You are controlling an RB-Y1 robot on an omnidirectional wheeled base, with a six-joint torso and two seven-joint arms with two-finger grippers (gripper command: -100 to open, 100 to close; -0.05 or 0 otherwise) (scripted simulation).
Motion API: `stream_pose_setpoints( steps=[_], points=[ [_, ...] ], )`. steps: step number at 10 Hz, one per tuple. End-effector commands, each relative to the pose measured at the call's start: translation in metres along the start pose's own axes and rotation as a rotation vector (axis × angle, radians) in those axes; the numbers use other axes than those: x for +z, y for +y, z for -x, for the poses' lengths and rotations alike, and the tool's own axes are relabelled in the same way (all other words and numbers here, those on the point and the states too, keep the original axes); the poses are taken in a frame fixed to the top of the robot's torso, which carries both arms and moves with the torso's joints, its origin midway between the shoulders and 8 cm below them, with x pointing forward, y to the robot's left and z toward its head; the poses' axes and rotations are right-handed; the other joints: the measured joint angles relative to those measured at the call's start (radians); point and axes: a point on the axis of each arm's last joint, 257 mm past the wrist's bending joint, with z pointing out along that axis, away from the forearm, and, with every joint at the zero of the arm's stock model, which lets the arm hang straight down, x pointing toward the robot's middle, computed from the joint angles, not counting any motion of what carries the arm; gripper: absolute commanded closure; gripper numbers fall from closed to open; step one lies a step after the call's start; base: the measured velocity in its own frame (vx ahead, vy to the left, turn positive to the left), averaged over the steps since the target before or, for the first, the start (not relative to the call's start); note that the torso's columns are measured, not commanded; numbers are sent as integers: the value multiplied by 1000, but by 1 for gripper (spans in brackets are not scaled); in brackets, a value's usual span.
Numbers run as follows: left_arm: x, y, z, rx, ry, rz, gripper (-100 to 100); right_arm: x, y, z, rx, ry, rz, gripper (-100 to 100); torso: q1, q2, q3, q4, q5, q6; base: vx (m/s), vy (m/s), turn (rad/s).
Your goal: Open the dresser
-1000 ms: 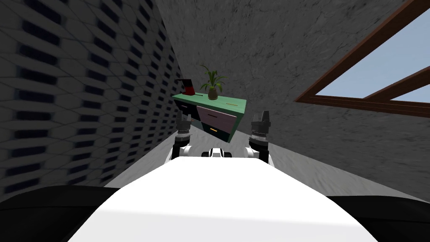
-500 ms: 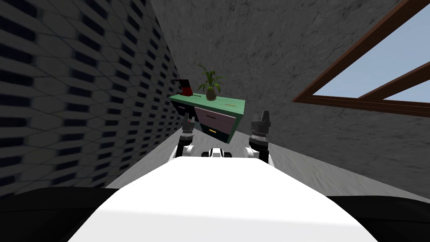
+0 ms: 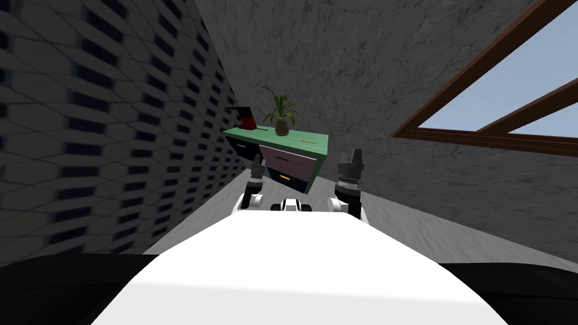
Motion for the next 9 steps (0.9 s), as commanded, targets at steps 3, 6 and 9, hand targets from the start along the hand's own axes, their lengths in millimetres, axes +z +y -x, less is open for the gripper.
stream_pose_setpoints(
  steps=[3, 6, 9],
  points=[
    [-4, 48, -18, -3, 25, 107, -100, 0, 0, 0, 0, 0, 0, 0, 1, 1, 0, 0, 0, 0, 71, 17, -63],
    [-8, 77, -29, 0, 46, 170, -100, 0, 0, 0, 0, 0, 0, 0, 0, 1, 1, 0, 0, 0, 56, 8, -61],
    [-15, 109, -42, 9, 74, 242, -100, 0, 0, 0, 0, 0, 0, 0, 1, 0, 0, 0, 0, 0, 66, 16, -73]
  ],
)
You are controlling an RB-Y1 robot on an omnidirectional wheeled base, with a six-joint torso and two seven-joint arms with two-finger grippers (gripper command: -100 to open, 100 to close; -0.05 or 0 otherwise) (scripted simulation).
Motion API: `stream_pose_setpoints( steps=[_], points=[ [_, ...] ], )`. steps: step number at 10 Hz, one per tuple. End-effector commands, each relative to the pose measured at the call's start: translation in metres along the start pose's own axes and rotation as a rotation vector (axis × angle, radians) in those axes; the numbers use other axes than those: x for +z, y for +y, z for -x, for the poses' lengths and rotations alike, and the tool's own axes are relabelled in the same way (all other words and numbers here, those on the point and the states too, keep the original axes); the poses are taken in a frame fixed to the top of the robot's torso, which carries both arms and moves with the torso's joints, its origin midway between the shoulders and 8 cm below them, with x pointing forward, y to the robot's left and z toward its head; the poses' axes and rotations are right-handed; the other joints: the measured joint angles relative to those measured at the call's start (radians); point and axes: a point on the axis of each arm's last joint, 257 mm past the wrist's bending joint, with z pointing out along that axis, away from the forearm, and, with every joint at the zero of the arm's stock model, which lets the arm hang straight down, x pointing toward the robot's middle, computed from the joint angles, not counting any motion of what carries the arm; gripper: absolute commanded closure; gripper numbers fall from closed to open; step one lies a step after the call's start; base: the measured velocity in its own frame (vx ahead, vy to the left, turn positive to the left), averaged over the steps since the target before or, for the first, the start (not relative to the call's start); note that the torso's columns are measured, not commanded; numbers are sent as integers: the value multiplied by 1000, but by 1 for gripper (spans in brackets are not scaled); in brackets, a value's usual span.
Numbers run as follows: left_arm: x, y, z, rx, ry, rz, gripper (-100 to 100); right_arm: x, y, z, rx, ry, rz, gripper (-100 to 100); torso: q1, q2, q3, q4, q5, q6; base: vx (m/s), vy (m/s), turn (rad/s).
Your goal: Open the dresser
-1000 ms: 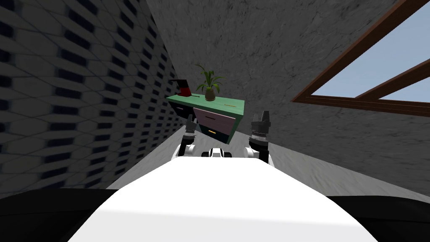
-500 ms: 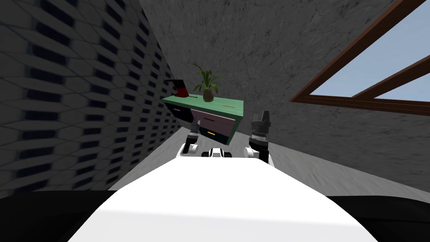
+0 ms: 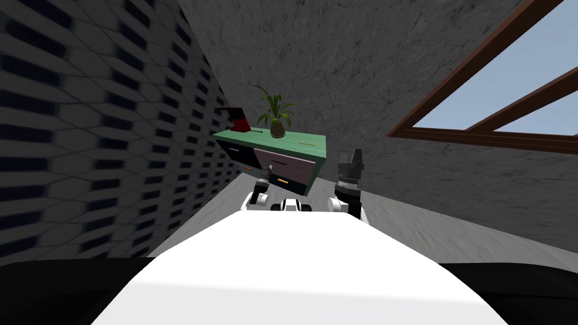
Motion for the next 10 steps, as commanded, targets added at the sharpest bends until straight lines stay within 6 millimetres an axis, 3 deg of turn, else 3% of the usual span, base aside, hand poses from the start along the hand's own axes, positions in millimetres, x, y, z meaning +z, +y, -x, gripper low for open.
stream_pose_setpoints(
  steps=[1, 2, 10],
  points=[
    [-2, 30, -12, 9, 27, 67, -100, 0, 0, 0, 0, 0, 0, 0, 0, 0, 0, 0, 0, 0, 75, 14, -75],
    [-2, 30, -12, 9, 27, 67, -100, 0, 0, 0, 0, 0, 0, 0, 0, 0, 0, 0, 0, 0, 51, 12, -23],
    [-14, 115, -44, 56, 115, 262, -100, 0, 0, 0, 0, 0, 0, 0, 0, 1, 1, 0, 0, 0, 67, 17, -70]
  ],
)
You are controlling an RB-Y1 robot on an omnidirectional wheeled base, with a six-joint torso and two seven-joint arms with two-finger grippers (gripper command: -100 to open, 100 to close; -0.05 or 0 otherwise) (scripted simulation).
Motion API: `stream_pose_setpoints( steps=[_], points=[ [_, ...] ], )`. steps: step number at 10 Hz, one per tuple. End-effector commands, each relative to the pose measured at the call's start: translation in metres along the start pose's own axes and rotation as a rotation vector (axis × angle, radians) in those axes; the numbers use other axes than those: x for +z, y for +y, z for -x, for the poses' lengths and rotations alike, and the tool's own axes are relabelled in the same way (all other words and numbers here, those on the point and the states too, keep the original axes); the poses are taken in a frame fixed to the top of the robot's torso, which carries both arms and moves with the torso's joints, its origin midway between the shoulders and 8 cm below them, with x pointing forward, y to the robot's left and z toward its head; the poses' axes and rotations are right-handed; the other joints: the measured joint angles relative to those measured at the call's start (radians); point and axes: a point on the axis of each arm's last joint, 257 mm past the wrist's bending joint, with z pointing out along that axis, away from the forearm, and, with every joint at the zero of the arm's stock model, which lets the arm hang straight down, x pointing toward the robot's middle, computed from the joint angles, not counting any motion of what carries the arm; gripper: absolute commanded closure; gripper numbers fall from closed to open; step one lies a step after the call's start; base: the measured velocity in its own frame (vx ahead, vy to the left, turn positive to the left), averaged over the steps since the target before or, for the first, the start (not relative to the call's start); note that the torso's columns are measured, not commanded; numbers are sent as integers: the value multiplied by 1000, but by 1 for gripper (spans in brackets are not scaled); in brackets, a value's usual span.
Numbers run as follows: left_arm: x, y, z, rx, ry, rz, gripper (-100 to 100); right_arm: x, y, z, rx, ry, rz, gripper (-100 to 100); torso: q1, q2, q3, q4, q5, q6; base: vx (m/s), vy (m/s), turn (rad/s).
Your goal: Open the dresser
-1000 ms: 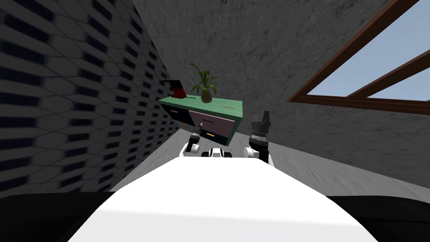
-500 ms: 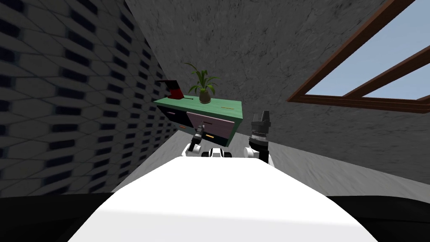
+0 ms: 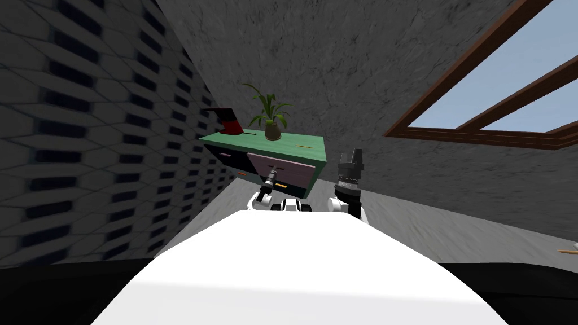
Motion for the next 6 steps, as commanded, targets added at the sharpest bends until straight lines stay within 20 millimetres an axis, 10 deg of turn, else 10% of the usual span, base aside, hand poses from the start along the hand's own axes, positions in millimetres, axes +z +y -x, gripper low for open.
stream_pose_setpoints(
  steps=[1, 6],
  points=[
    [-1, 16, -6, 9, 15, 35, -100, 0, 0, 0, 0, 0, 0, 0, 0, 0, 0, 0, 0, 0, 37, 16, -21],
    [-1, 35, -16, 18, 36, 80, -100, 0, 0, 0, 0, 0, 0, 0, 0, 0, 0, 0, 0, 0, 25, 12, -34]
  ],
)
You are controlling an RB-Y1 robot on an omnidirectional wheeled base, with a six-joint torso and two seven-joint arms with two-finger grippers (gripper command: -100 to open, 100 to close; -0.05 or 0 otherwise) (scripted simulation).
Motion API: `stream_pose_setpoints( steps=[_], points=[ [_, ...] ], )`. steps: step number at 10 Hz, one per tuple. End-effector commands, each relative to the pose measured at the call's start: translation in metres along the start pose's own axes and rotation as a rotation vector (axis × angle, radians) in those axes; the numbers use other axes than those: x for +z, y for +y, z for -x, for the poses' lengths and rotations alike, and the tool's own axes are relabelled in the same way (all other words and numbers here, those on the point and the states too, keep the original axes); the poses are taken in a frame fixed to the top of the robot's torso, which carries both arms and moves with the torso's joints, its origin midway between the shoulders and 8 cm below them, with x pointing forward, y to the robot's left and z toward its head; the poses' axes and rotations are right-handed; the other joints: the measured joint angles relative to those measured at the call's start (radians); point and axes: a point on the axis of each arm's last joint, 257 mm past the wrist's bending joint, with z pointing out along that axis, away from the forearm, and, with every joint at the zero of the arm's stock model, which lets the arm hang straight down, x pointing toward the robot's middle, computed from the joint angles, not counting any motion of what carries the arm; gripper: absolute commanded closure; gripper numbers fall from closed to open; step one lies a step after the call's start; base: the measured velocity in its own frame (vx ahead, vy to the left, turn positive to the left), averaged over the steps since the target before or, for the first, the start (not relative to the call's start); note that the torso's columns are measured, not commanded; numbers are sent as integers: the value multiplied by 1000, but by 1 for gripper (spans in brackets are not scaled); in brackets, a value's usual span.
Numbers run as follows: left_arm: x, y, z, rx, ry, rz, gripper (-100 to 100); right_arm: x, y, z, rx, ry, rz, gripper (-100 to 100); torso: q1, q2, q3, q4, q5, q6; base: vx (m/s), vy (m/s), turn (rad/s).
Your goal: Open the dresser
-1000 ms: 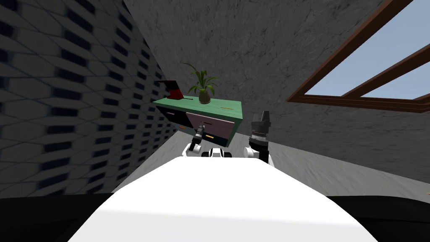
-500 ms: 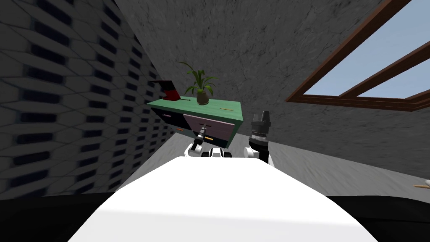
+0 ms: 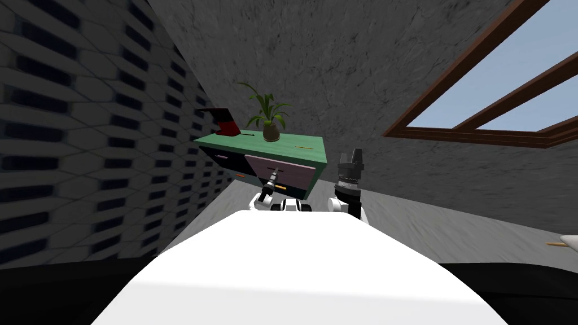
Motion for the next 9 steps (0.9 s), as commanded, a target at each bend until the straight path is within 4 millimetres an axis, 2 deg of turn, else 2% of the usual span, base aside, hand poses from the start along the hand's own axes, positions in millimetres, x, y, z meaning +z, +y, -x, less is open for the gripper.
stream_pose_setpoints(
  steps=[1, 7, 8, 9],
  points=[
    [0, 0, 0, 0, 0, 0, 100, 0, 0, 0, 0, 0, 0, 0, 0, 0, 0, 0, 0, 0, 0, 0, 0],
    [-4, -5, -3, -1, 10, -2, 100, 0, 0, 0, 0, 0, 0, 0, 1, 0, 0, 0, 0, 0, -143, 41, 19],
    [2, -8, -1, -1, 8, 4, -100, 0, 0, 0, 0, 0, 0, 0, -1, -5, -3, -1, 0, 0, 74, -21, -35],
    [4, -9, -1, -1, 7, 5, -100, 0, 0, 0, 0, 0, 0, 0, -3, -13, -7, -3, -1, 0, 144, -34, -21]
  ],
)
